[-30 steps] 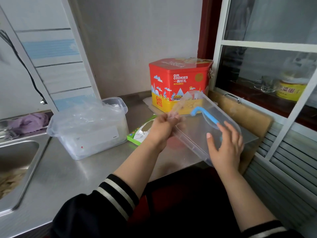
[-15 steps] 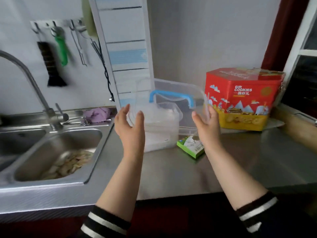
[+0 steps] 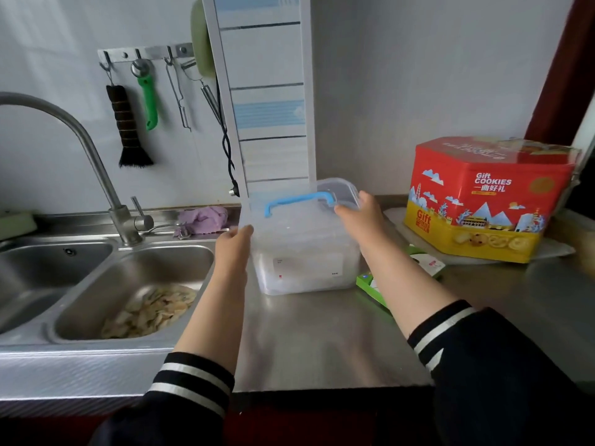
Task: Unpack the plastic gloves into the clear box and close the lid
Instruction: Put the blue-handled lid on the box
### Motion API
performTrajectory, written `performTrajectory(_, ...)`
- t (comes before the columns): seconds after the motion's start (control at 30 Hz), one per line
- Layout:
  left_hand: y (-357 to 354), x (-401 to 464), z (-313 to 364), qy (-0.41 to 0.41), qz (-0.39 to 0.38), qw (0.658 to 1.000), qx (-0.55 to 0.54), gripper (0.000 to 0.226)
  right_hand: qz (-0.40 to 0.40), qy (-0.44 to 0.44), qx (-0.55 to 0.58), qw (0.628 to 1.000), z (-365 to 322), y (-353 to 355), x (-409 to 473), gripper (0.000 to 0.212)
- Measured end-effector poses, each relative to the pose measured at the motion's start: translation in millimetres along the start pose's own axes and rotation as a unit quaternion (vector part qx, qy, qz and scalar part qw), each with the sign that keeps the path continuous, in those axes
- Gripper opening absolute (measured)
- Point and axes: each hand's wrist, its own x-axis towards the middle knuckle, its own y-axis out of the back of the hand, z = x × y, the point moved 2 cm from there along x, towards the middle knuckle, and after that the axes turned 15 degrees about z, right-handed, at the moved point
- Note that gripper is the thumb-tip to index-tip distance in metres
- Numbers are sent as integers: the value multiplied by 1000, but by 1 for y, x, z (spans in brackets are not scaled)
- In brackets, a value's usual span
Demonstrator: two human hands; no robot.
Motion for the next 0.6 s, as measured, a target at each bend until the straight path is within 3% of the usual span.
performTrajectory(0.1,-4,5,-6,3,-15,1000,-18,17,-2,-20,-23,1000,9,-1,9,63)
performTrajectory(0.23,-6,4,-11,-1,-15,999,-35,5,-11,-6,-48,999,18,-1,10,63)
performTrajectory(0.37,-8,6,-19,-7,-8,999,-50,42,-13,41,-98,994,24,3,8,51)
performTrajectory(0.43,-7,7,-23,-13,-4,999,-46,46,-48,52,-79,994,23,2,7,62)
performTrajectory(0.53,-5,9,-22,-27,-8,999,-35,48,-163,50,-42,984,25,6,9,107)
performTrajectory(0.6,-5,14,-22,-29,-22,999,-29,53,-221,49,-59,972,26,7,9,112)
